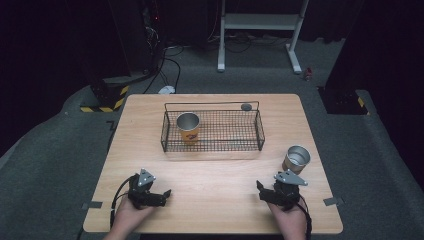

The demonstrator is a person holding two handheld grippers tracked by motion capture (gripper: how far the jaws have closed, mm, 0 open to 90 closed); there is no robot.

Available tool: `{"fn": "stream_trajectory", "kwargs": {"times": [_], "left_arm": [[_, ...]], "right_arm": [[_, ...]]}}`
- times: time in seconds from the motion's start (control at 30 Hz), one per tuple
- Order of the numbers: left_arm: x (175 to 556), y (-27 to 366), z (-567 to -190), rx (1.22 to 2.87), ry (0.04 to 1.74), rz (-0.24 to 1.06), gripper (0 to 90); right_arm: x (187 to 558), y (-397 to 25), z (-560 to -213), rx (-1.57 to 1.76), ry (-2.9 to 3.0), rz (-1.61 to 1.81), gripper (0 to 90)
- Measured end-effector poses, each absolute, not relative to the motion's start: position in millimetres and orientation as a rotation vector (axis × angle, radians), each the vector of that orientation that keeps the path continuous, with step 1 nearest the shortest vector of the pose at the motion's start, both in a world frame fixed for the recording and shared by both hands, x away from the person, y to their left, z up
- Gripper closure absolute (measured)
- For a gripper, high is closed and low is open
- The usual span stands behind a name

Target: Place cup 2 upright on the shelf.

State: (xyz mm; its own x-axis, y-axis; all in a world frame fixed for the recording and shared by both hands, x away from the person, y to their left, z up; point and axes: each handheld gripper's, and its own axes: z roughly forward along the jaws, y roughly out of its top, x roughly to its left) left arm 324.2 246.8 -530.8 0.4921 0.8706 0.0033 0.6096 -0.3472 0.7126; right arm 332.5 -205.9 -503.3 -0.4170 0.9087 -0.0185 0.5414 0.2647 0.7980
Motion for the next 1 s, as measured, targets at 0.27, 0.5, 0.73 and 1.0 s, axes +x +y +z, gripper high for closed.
{"fn": "stream_trajectory", "kwargs": {"times": [0.27, 0.5, 0.73, 1.0], "left_arm": [[322, 246, -531, 2.074, 1.229, 0.522, 0.7], [319, 245, -531, 2.071, 1.230, 0.530, 1.9], [319, 247, -531, 2.064, 1.239, 0.532, 1.8], [323, 248, -531, 2.085, 1.210, 0.523, 0.6]], "right_arm": [[332, -217, -504, 1.324, 2.035, 1.010, 13.2], [329, -228, -506, 1.351, 2.002, 1.004, 13.1], [327, -240, -505, 1.395, 1.956, 1.014, 13.2], [328, -253, -506, 1.419, 1.921, 1.001, 13.0]]}}
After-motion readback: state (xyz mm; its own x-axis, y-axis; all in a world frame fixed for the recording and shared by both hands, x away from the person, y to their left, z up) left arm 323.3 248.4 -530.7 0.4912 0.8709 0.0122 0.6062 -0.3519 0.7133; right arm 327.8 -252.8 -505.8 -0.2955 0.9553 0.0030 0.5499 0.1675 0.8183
